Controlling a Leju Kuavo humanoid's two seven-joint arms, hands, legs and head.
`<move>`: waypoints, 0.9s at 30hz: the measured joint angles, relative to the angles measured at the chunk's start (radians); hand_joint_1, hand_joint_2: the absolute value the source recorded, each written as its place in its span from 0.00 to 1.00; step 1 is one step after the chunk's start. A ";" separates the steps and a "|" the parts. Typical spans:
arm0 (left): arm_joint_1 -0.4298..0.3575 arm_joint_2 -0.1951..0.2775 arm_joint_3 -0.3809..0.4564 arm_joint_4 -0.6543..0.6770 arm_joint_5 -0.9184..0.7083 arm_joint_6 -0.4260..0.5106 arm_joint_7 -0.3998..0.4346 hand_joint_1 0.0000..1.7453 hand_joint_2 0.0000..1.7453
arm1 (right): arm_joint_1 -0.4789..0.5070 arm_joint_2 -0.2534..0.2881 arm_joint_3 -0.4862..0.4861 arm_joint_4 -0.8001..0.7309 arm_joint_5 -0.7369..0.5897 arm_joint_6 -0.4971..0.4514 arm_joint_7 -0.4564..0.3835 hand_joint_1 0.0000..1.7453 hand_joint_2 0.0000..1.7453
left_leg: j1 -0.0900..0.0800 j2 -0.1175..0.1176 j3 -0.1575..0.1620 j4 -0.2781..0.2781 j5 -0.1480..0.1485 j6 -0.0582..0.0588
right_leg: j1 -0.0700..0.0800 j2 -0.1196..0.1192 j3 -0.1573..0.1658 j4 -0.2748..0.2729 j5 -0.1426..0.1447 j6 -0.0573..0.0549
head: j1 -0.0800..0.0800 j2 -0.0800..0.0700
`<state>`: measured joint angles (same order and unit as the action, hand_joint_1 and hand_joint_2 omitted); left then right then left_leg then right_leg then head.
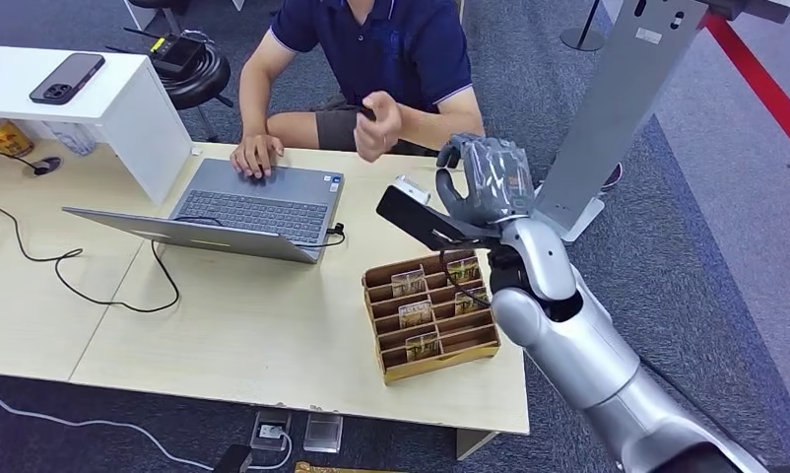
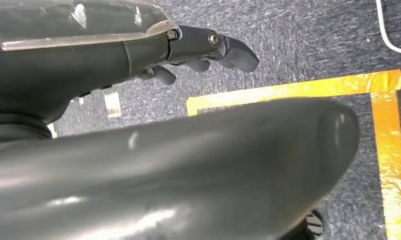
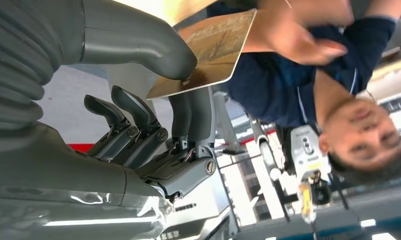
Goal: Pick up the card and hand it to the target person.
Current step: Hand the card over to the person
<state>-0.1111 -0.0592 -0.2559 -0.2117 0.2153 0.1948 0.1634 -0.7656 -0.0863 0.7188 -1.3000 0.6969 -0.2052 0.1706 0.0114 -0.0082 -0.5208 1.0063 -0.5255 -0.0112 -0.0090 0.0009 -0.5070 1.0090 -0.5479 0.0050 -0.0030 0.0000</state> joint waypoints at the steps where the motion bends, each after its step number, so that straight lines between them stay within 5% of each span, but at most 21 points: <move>1: 0.000 0.000 -0.001 0.000 0.005 0.002 -0.001 0.00 0.00 | -0.022 0.022 0.008 0.055 -0.003 -0.005 -0.012 0.98 1.00 | 0.000 0.000 0.000 0.000 0.000 0.000 | 0.000 0.000 0.000 0.000 0.000 0.000 | 0.000 0.000; 8: 0.013 -0.001 -0.003 0.003 0.043 0.014 -0.021 0.00 0.00 | -0.123 0.148 0.057 0.354 -0.004 -0.021 -0.049 0.98 1.00 | 0.000 0.000 -0.003 0.000 0.000 0.000 | 0.000 0.000 -0.004 0.000 0.000 0.000 | 0.000 0.000; 14: 0.027 0.000 -0.003 0.006 0.049 0.015 -0.028 0.00 0.00 | -0.159 0.199 0.078 0.484 -0.003 -0.032 -0.050 0.98 1.00 | 0.000 0.000 -0.003 0.000 0.000 0.000 | 0.000 0.000 -0.004 0.000 0.000 0.000 | 0.000 0.000; 18: 0.031 0.000 -0.003 0.006 0.049 0.010 -0.035 0.00 0.00 | -0.167 0.215 0.088 0.536 -0.002 -0.034 -0.045 0.00 1.00 | 0.000 0.000 -0.003 0.000 0.000 0.000 | 0.000 0.000 -0.004 0.000 0.000 0.000 | 0.000 0.000; 27: 0.035 0.001 -0.003 0.008 0.057 0.013 -0.045 0.00 0.00 | -0.183 0.233 0.106 0.604 0.007 -0.059 -0.037 0.00 1.00 | 0.000 0.001 -0.003 0.001 0.000 0.000 | 0.000 0.001 -0.005 0.000 0.001 0.000 | 0.001 0.000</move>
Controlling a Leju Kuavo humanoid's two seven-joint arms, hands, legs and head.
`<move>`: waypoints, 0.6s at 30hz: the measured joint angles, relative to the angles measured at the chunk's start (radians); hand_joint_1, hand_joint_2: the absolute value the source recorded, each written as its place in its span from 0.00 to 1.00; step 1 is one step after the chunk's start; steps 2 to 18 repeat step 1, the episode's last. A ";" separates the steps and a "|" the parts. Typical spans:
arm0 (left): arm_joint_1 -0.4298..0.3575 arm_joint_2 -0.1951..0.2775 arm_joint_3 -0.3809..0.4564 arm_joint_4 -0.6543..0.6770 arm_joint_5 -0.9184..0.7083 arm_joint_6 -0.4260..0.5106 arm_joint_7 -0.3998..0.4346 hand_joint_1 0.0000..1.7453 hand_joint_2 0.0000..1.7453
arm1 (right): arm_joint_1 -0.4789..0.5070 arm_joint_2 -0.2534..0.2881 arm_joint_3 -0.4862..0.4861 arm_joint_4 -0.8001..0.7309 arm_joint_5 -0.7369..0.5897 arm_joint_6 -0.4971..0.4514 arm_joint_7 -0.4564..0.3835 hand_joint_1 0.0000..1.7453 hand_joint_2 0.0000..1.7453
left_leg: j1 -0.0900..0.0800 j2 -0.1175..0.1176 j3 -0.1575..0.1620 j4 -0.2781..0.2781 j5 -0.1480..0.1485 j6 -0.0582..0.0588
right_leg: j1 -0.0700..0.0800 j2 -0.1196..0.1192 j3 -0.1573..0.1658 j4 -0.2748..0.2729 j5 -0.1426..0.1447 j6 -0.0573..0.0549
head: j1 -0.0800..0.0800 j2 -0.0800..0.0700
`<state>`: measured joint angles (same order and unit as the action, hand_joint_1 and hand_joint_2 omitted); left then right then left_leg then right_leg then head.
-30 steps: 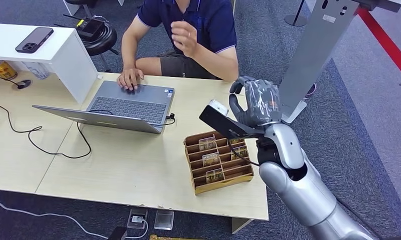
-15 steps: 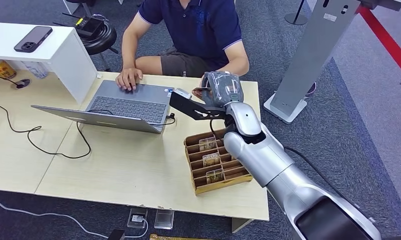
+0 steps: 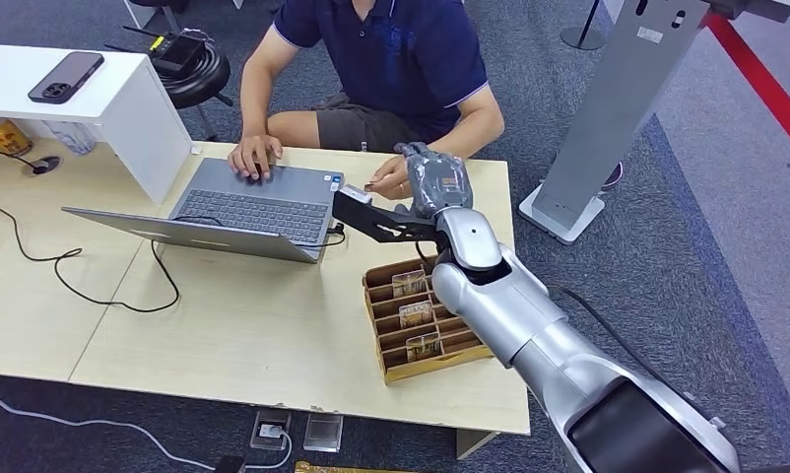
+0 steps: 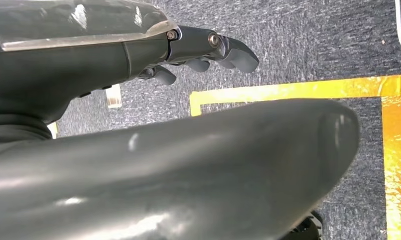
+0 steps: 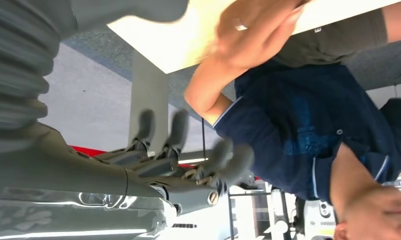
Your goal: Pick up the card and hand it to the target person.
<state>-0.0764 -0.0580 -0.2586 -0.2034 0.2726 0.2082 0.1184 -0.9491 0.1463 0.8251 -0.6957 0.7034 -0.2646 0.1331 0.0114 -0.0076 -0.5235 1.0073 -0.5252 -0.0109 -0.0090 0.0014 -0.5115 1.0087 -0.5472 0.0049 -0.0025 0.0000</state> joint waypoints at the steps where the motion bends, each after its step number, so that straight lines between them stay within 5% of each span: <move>1: 0.001 0.000 0.000 0.000 0.001 0.000 0.000 0.00 0.00 | -0.001 0.000 0.001 0.002 0.000 -0.003 0.001 0.00 1.00 | 0.000 0.000 0.000 0.000 0.000 0.000 | 0.000 0.000 0.000 0.000 0.000 0.000 | 0.000 0.000; 18: 0.001 0.000 0.000 0.000 0.001 0.000 0.000 0.00 0.00 | -0.001 0.000 0.001 0.002 0.000 -0.003 0.001 0.00 1.00 | 0.000 0.000 0.000 0.000 0.000 0.000 | 0.000 0.000 0.000 0.000 0.000 0.000 | 0.000 0.000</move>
